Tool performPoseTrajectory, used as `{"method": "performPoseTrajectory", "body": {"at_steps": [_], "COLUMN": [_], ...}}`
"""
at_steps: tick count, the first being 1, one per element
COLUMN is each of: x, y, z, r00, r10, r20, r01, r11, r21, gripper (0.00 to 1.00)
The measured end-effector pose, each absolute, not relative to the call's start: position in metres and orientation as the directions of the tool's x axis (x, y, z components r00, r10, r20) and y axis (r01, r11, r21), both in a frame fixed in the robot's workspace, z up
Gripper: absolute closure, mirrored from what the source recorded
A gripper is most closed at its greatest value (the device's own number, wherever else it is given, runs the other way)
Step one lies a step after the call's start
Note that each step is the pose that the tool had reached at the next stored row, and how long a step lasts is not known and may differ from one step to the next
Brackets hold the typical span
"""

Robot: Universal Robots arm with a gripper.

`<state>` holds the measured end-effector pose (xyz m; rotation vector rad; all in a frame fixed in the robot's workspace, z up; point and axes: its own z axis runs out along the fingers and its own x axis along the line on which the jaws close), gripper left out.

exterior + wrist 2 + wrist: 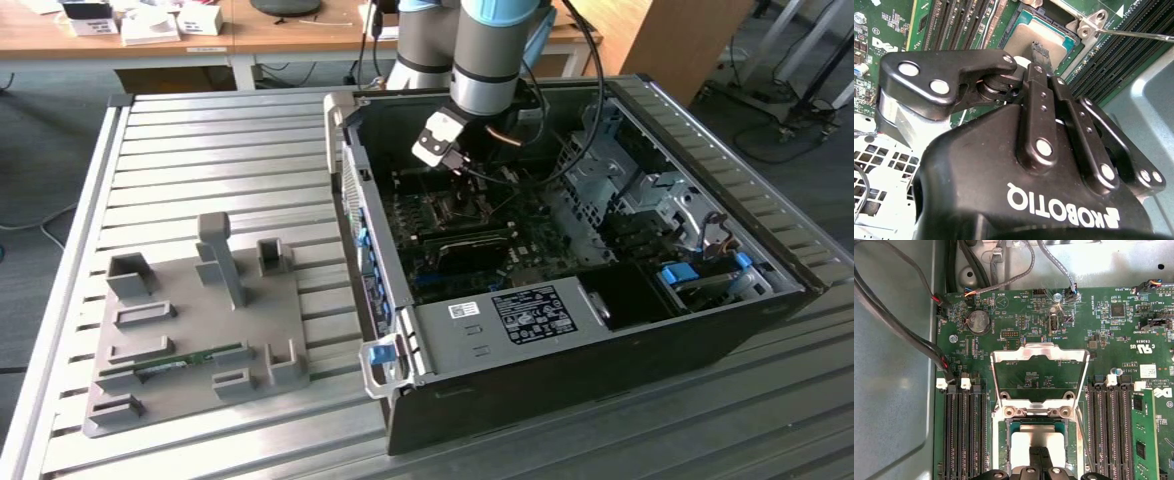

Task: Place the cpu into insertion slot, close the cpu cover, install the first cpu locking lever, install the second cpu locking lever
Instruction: 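Place the cpu into insertion slot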

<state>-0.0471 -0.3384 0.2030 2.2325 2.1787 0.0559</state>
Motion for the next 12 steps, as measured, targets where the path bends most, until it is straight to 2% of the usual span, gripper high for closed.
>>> {"method": "performPoseTrajectory", "body": {"at_steps": [12], "x": [-0.0472], "y": [-0.3385], "z": [0.1994], "r00": [0.024], "r10": [1.000], "r20": [0.010], "r01": [0.999], "r11": [-0.025], "r21": [0.040], "gripper": [0.89]}}
